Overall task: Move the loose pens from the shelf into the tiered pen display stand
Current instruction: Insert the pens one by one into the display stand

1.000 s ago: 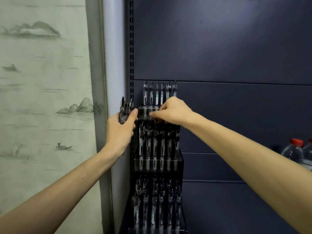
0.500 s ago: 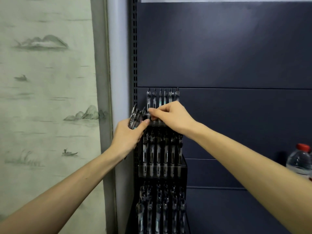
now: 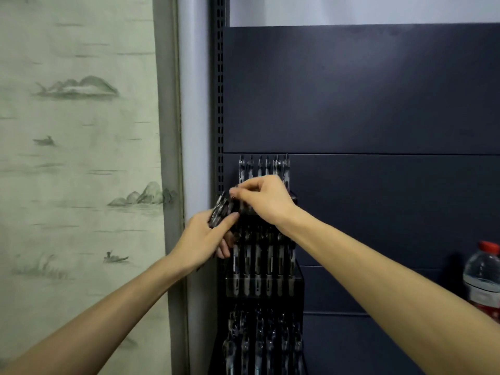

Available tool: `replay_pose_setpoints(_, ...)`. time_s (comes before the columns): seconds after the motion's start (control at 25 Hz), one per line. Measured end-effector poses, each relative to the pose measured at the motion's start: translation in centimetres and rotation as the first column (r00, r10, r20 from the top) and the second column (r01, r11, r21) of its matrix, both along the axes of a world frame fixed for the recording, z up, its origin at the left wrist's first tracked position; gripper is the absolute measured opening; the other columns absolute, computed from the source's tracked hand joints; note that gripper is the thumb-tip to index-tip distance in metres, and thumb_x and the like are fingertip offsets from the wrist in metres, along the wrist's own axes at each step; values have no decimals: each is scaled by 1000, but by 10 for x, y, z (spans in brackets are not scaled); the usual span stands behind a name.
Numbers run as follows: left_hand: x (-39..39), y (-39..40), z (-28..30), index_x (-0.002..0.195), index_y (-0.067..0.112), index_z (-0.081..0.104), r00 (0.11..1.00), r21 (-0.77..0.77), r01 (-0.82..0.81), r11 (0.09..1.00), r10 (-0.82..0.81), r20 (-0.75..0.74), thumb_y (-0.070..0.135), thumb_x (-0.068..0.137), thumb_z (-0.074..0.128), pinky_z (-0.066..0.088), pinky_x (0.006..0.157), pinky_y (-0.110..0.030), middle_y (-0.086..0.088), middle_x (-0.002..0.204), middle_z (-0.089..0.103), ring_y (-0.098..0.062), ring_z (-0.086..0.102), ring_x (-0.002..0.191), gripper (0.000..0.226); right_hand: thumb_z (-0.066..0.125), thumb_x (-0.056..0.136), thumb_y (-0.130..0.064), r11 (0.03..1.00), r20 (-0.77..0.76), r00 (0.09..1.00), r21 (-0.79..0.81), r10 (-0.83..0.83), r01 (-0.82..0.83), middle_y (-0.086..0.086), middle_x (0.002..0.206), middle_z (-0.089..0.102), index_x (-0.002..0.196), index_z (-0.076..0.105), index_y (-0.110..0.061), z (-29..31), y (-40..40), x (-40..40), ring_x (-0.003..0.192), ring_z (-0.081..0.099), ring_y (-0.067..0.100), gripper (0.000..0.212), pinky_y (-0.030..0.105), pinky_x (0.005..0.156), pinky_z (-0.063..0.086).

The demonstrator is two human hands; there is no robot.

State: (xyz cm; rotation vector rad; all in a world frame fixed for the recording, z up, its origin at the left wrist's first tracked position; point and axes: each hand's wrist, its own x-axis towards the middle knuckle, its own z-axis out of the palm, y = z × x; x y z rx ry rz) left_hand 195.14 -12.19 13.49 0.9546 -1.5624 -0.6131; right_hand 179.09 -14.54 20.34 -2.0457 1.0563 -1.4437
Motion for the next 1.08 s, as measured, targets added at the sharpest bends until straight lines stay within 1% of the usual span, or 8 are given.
replay_pose_setpoints(0.12, 8, -1, -3, 80, 4, 58, 990, -18, -101, 995, 98, -103, 37, 102, 60, 47, 46, -31, -17, 57, 64, -28, 59, 42, 40, 75, 91, -34, 985, 295, 945, -55, -142, 165, -12, 68, 70, 83, 77, -21, 31, -4, -17, 65, 63, 5, 16, 29, 73, 54)
replay_pose_setpoints(0.2, 16, -3, 0, 70, 11, 50, 967, -57, -217, 975, 206, -150, 39, 101, 62, 37, 42, -26, -8, 48, 53, -21, 45, 38, 43, 74, 90, -40, 950, 361, 901, -106, -239, 294, -11, 79, 74, 92, 77, -22, 59, -9, -35, 74, 68, 9, 17, 33, 79, 58)
replay_pose_setpoints(0.36, 14, -6, 14, 64, 21, 37, 931, -43, -265, 963, 244, -271, 43, 98, 66, 27, 41, -22, 2, 49, 39, -13, 32, 40, 51, 69, 95, -40, 897, 234, 902, -173, -364, 407, -14, 87, 74, 100, 74, -27, 85, -18, -48, 84, 72, 13, 15, 39, 85, 60)
replay_pose_setpoints(0.52, -1, -14, 34, 74, 22, 35, 894, -15, -204, 979, 180, -410, 24, 100, 53, 23, 39, -21, 5, 54, 36, -13, 26, 45, 32, 66, 98, -37, 855, 16, 882, -239, -471, 461, -5, 93, 76, 108, 77, -21, 85, -32, -35, 93, 71, 15, 22, 32, 80, 55)
replay_pose_setpoints(0.64, -9, -20, 47, 83, 18, 40, 895, -51, -213, 976, 174, -411, 17, 99, 47, 26, 41, -25, 1, 62, 40, -12, 31, 45, 17, 66, 98, -37, 833, -26, 864, -281, -503, 476, -4, 91, 77, 103, 78, -21, 86, -39, -26, 91, 71, 16, 20, 30, 76, 53)
replay_pose_setpoints(0.8, -9, -33, 53, 93, 14, 51, 892, -92, -259, 962, 202, -404, 18, 105, 49, 38, 39, -25, 0, 65, 53, -11, 44, 44, 13, 68, 97, -37, 814, -113, 847, -364, -520, 452, -3, 83, 76, 94, 79, -17, 94, -42, -17, 84, 71, 18, 23, 29, 71, 49)
replay_pose_setpoints(0.92, -7, -41, 47, 101, 15, 55, 897, -131, -257, 958, 185, -402, 19, 108, 50, 44, 41, -23, -2, 69, 62, -10, 53, 47, 10, 69, 96, -34, 812, -186, 815, -355, -548, 464, -2, 84, 75, 92, 79, -14, 97, -45, -13, 81, 67, 19, 23, 28, 68, 44)
replay_pose_setpoints(1.08, -10, -44, 45, 101, 15, 56, 910, -152, -245, 958, 173, -377, 20, 108, 51, 47, 46, -23, -5, 77, 68, -11, 58, 55, 10, 72, 94, -35, 809, -235, 788, -333, -569, 484, -3, 78, 68, 91, 77, -14, 98, -49, -8, 81, 65, 21, 21, 30, 68, 43)
